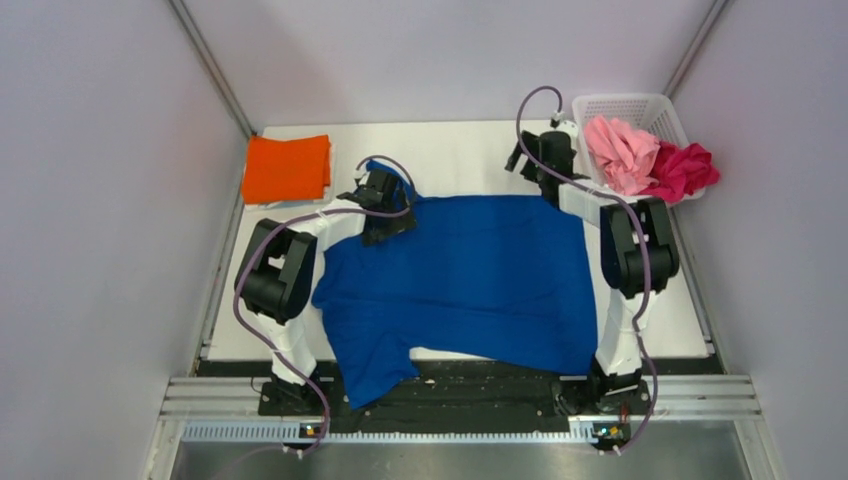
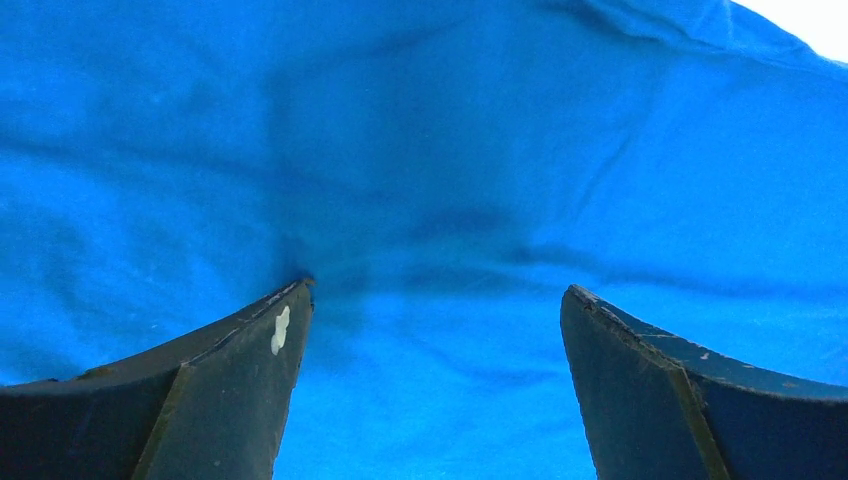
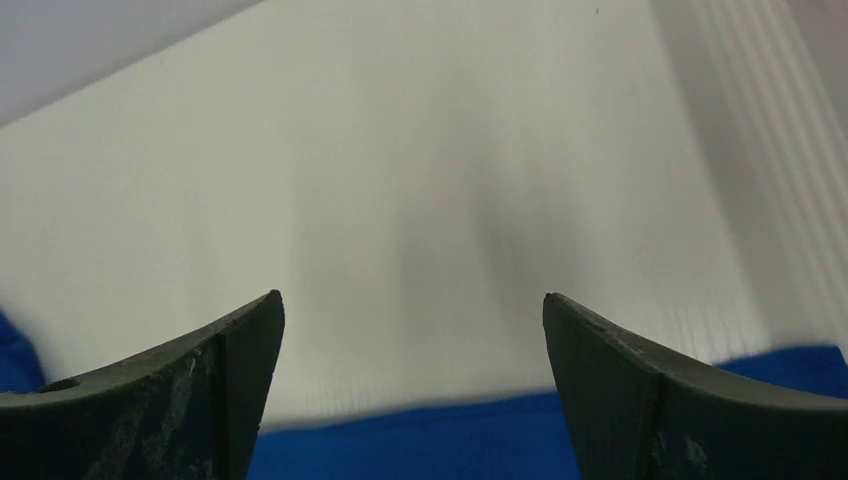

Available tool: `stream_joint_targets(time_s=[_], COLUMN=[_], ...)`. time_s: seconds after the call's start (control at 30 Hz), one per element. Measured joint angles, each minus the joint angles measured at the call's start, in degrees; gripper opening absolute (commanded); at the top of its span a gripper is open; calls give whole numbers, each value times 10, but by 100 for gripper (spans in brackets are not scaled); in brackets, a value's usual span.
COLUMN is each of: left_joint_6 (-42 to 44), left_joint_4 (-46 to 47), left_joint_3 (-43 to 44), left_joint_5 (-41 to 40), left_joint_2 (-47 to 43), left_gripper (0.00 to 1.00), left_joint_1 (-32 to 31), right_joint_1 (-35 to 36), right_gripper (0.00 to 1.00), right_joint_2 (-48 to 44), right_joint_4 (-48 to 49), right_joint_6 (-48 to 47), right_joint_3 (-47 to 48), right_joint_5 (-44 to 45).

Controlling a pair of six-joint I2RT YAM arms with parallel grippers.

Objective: Fold and stack the t-shirts
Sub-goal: Flatten out the tshirt

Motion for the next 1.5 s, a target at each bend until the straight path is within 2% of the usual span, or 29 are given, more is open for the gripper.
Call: stream_joint_targets(time_s=[0.17, 0.3, 0.57, 0.7, 0.9, 1.17, 1.5], left_joint_6=[-20, -35, -46, -53, -71, -75, -89], left_joint_4=[-40, -31, 23, 42, 97, 137, 165], left_joint_3=[35, 77, 130, 143, 144, 147, 257], left_joint_5=[-1, 14, 74, 105, 168, 184, 233], left_joint_2=[3, 8, 74, 111, 114, 122, 217], left_gripper=[99, 99, 99, 99, 99, 99, 99], left_joint_1=[20, 54, 90, 91, 92, 92, 92], right_joint_1=[9, 42, 95, 95, 94, 94, 94], right_gripper=[99, 99, 99, 99, 99, 99, 99], right_joint_2=[-104, -180, -219, -220, -220, -220, -221], right_joint_4=[9, 5, -9, -12, -13, -15, -18], right_joint_6=[0, 1, 27, 33, 35, 35, 33], right_joint_3=[-139, -227, -329, -342, -342, -342, -342], right_joint_5=[-68, -93, -123, -123, -122, -121, -110])
